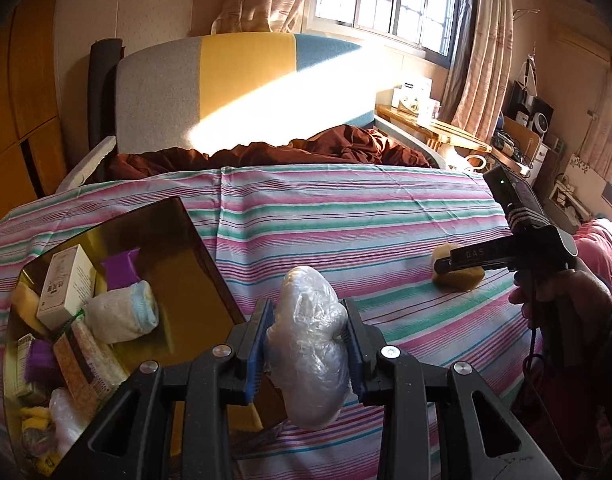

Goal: Organize objects
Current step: 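Drop the plastic bundle into the tray with the left gripper while the right holds sponge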

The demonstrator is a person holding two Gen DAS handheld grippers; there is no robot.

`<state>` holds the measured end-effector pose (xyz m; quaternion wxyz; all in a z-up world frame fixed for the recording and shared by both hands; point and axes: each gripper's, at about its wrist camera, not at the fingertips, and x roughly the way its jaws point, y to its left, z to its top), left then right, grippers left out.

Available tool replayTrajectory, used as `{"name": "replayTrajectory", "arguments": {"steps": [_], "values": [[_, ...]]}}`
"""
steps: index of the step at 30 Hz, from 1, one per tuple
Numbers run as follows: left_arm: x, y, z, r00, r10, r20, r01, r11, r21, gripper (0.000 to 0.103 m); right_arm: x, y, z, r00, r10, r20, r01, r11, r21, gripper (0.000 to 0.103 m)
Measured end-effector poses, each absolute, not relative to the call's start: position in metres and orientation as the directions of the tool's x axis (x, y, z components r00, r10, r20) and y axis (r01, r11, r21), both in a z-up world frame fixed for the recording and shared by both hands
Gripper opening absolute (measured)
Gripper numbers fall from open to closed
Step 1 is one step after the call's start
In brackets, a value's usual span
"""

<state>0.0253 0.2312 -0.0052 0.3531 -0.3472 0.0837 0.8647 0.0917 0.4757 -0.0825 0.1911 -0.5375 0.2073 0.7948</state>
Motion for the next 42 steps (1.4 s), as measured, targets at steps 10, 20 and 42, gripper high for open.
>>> {"name": "replayTrajectory", "arguments": {"steps": [10, 20, 42], "values": [[-0.023, 0.111, -0.004, -0.611, 0.443, -0.656, -0.437, -0.880, -0.188, 0.035, 0.089, 0.470, -0.079, -0.342, 0.105, -0.934, -0.516, -0.852, 0.093, 0.065], [-0.023, 0.063, -0.017, -0.565, 0.485, -0.668, -0.406, -0.868, -0.287, 0.035, 0.096, 0.473, -0.073, -0.340, 0.112, -0.934, -0.509, -0.857, 0.083, 0.065], [-0.025, 0.144, -0.055, -0.464, 0.457, -0.759, -0.523, -0.833, -0.182, 0.049, 0.091, 0.470, -0.077, -0.336, 0.108, -0.936, -0.508, -0.857, 0.083, 0.065]]}}
